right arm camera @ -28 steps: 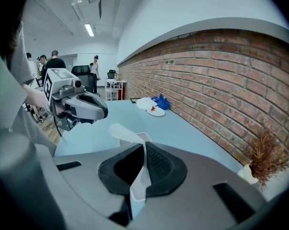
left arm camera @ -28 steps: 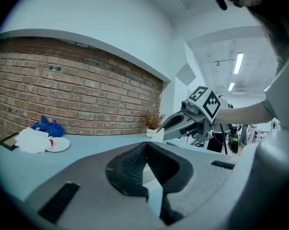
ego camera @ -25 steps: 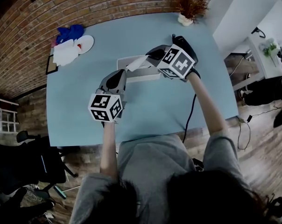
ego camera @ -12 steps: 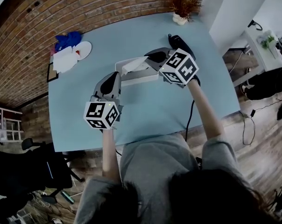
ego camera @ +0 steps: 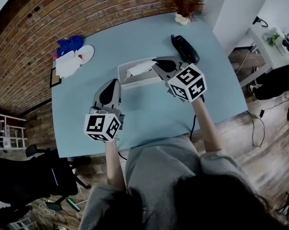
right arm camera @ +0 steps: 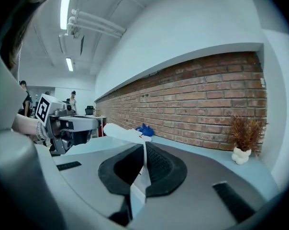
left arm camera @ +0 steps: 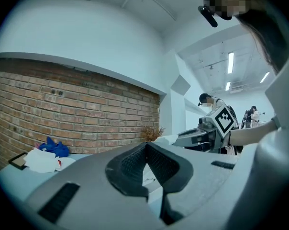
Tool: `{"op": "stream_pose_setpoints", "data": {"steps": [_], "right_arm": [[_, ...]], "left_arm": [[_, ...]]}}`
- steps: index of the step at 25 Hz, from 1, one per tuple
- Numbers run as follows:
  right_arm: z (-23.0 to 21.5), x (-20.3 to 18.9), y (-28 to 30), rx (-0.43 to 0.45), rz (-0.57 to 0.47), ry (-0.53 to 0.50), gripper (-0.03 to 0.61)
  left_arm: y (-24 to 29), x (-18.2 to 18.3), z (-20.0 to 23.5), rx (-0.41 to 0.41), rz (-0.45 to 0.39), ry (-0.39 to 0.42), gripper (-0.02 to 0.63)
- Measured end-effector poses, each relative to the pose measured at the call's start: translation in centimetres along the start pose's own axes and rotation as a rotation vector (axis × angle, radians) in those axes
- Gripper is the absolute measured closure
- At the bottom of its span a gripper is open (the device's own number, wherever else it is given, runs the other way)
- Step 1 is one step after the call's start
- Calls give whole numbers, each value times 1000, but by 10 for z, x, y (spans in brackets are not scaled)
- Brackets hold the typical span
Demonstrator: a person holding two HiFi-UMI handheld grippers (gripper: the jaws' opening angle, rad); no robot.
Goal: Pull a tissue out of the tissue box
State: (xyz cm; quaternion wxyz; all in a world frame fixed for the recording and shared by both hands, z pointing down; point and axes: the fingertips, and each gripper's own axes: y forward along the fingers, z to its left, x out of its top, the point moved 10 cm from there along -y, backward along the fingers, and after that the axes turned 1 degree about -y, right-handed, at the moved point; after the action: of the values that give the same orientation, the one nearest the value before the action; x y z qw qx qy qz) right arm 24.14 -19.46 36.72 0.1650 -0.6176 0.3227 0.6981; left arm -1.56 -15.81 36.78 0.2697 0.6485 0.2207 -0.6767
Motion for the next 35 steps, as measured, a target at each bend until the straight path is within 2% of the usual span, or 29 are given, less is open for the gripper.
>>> {"op": "stream_pose_setpoints", "data": {"steps": [5,12,20,35], "right_arm": [[7,0,-13,-55,-67,32,577],[21,-4,-31,-73,-122,54,577],[36,-18,-40,-86,-130,52,577],[41,-20,-50,-73,-159,42,577]], "left_arm": [[-9,5,-6,-1,-20,10,611],[-22,2,-16,11,-19,22,611],[-30,-3,-25,11,-14,14,611],[-26,-9,-36,-13,-1,11,611]]}}
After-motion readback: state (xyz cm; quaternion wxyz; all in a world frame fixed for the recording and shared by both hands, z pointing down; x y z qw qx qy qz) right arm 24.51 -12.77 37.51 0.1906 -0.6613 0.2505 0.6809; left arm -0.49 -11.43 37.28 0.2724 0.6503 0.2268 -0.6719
